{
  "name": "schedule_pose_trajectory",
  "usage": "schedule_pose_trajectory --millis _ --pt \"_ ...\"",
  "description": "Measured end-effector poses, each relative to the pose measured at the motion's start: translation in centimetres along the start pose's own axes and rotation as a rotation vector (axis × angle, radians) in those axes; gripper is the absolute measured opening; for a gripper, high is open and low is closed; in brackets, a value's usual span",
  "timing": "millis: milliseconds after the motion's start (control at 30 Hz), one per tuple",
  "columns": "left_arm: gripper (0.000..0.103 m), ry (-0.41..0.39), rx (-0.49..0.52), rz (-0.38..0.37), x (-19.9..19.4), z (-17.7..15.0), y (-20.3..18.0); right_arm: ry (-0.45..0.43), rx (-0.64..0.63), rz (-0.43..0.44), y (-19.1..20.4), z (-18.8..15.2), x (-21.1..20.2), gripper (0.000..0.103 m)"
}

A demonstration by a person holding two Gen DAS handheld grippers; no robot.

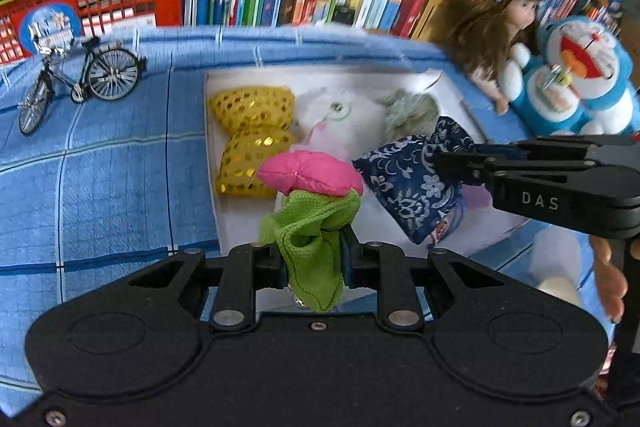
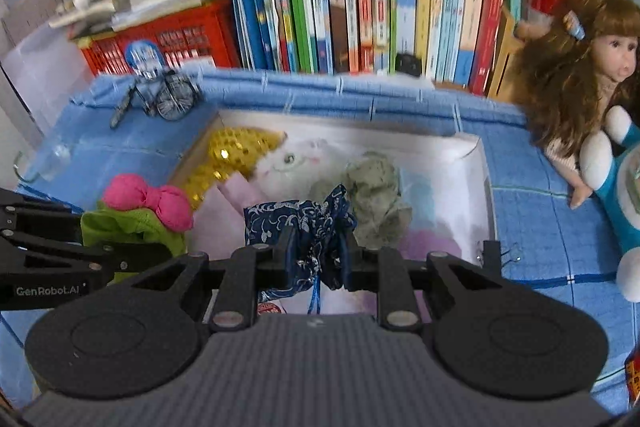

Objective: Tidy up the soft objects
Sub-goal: 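Lift the flower plush and navy pouch and carry both over the white tray, then lower the flower plush and navy pouch into the tray and open both tools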

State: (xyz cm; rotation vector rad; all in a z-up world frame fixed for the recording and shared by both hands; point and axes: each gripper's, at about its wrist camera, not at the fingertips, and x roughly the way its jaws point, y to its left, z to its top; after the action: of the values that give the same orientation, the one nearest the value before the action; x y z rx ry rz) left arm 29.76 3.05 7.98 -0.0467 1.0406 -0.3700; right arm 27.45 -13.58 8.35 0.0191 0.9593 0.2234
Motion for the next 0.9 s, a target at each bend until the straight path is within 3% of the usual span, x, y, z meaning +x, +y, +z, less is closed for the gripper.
schedule_pose_trajectory --millis 367,667,800,867,900 --pt "0.022 0.034 -0.03 0.012 3.5 1.7 1.6 0.102 0.002 -0.065 0.7 0.6 3.8 0.026" --pt "0.029 -0.017 -0.049 0.045 4.6 3.0 2.1 0.084 0.061 -0.073 -0.2 1.2 5.0 0.028" --pt "0.047 -0.036 -0.028 0.05 4.1 2.9 1.5 0.07 0.059 -0.056 -0.2 1.1 4.7 0.042" --pt "0.049 -0.046 -0.01 0.06 3.6 2.8 1.0 0.063 0.054 -0.046 -0.2 1.1 4.4 0.055" --pt "0.051 -0.051 -0.007 0.064 3.4 2.7 0.8 0.06 0.053 -0.039 -0.2 1.1 4.1 0.055"
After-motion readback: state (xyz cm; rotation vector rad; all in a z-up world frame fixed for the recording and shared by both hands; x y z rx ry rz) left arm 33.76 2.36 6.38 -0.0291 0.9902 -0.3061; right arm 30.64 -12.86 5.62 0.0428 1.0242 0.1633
